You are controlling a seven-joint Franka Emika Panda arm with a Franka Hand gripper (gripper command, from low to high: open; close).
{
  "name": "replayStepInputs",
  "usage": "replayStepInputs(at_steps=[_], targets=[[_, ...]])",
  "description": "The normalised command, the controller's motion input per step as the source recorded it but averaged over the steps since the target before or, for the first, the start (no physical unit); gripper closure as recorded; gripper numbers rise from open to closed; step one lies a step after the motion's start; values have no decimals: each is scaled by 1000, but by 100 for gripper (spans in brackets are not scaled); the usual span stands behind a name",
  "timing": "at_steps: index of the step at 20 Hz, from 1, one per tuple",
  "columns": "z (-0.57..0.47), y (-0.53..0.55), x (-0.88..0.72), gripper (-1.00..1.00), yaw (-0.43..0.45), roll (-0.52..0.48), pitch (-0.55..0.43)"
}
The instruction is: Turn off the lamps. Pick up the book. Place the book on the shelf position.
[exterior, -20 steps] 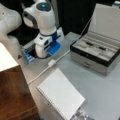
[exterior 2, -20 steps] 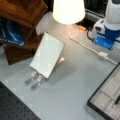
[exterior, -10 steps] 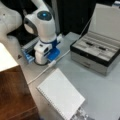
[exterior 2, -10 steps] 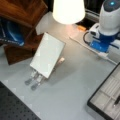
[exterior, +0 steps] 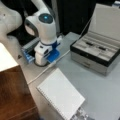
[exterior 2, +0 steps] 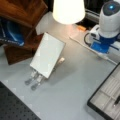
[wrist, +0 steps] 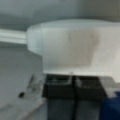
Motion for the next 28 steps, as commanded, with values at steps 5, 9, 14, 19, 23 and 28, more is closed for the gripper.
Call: replayStepInputs(at_steps=[5,9,14,19,23,28], targets=[[-298,-49,-396,100,-20,-141,-300],[-299,-43,-383,100,4,-154,-315],[-332,-24,-429,100,46,-138,-314],[-374,-37,-477,100,53,-88,-301],[-423,-68,-505,100,35,-57,-292],[-422,-120,-538,100,13,-52,-256]])
